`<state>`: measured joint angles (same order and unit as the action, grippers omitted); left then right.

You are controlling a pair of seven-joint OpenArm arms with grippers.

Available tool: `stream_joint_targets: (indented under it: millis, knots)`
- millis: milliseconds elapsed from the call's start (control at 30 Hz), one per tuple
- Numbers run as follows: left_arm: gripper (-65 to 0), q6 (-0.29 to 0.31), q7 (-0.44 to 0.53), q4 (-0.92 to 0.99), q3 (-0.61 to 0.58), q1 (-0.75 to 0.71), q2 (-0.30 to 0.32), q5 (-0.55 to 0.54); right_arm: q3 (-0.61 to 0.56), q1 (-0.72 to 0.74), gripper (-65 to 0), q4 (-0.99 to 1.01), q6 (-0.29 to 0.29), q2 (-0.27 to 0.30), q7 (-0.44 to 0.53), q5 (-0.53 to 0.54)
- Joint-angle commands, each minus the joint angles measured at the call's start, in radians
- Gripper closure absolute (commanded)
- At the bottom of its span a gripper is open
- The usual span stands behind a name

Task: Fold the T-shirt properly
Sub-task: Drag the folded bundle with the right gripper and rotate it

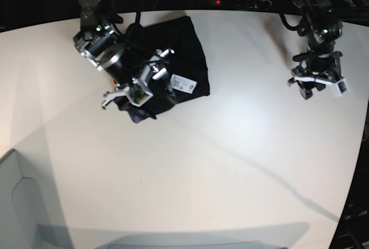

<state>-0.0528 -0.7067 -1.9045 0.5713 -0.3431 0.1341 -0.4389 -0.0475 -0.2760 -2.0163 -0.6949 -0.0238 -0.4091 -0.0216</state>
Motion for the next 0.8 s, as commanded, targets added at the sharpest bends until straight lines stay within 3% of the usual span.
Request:
stream_joint_targets:
  millis: [0,200,300,400,767]
  knots:
    - [-28.9,0.001,0.015,-0.026,0.003,-0.001,0.012,-0.025,0.013,-0.021,-34.8,-0.021,-0.003,0.011,0.026,0.016]
    - [-28.9,0.001,-0.101,-0.040,0.009,-0.001,0.022,-0.197,0.044,-0.144,-34.8,-0.022,-0.003,0.031,0.077,0.016]
    - [-28.9,0.001,-0.130,-0.040,0.009,0.002,0.022,-0.229,0.044,-0.202,-34.8,-0.021,-0.003,0.029,0.146,0.016]
    - [-28.9,0.001,-0.135,-0.039,0.008,0.011,0.022,-0.226,0.038,-0.220,-34.8,-0.007,-0.003,0.026,0.155,0.016]
    - [-28.9,0.001,-0.135,-0.039,0.011,-0.015,0.071,-0.235,-0.091,-0.035,-34.8,0.220,-0.003,-0.037,0.151,0.016]
